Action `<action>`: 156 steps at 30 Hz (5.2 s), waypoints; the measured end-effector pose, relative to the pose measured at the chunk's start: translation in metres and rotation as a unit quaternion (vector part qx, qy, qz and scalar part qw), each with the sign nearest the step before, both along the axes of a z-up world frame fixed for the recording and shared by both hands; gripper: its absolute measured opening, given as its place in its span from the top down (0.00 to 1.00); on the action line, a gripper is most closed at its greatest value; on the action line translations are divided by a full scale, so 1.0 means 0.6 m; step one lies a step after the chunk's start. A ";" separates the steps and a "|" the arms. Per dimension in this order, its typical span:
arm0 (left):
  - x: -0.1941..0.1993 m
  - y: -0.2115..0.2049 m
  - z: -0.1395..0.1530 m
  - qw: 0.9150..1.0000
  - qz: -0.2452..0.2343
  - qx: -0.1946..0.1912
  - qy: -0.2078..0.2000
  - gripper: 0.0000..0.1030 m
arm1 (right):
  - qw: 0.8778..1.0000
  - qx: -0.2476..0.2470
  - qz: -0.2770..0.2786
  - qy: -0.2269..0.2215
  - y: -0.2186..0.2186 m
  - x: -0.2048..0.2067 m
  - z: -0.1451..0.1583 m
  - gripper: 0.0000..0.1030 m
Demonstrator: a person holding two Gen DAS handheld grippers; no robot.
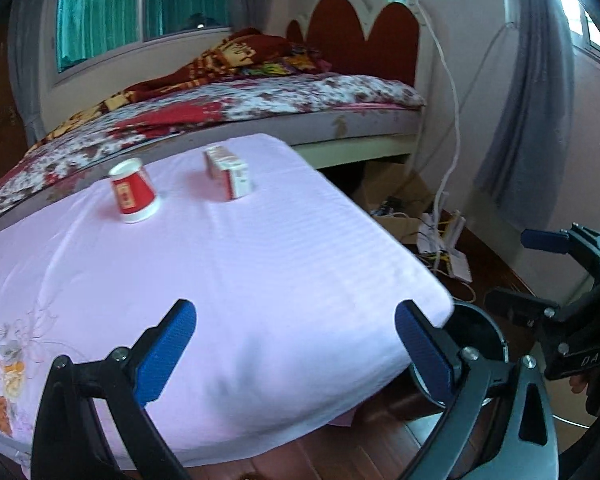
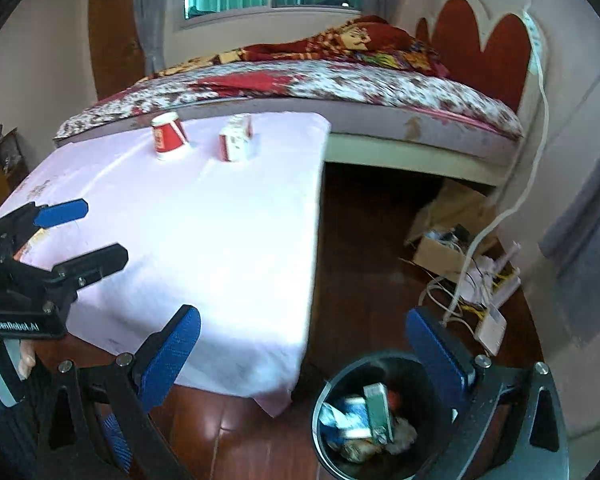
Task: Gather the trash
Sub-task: 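Move both open tools back over the red cup and white carton, then grasp the red paper cup with the left tool while the right tool grasps the white milk carton, then lift and carry the red cup and white carton in both tools over the bucket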
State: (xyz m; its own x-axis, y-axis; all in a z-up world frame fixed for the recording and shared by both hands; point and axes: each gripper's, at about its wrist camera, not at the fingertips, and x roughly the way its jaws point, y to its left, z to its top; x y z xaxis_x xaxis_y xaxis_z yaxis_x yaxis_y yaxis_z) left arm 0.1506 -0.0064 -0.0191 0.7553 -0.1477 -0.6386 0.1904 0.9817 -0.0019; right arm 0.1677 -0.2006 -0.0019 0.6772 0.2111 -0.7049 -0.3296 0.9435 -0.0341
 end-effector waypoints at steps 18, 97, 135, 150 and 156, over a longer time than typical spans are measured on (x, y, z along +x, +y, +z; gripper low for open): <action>0.079 0.167 0.004 0.996 0.083 0.000 -0.020 0.02 | 0.999 0.021 0.032 -0.027 0.133 0.066 -0.011 0.00; 0.124 0.148 0.012 0.999 0.027 -0.039 0.006 0.52 | 0.998 0.018 0.026 -0.057 0.136 0.087 0.034 0.63; -0.054 -0.193 -0.014 0.985 -0.169 -0.026 0.036 0.52 | 0.992 0.035 -0.109 -0.062 -0.196 -0.205 0.014 0.63; -0.072 -0.285 -0.059 0.975 -0.212 -0.025 0.067 0.52 | 0.986 0.010 -0.159 -0.046 -0.280 -0.216 -0.033 0.63; -0.067 -0.317 -0.092 0.969 -0.226 -0.029 0.098 0.52 | 0.985 0.018 -0.169 -0.002 -0.311 -0.198 -0.081 0.62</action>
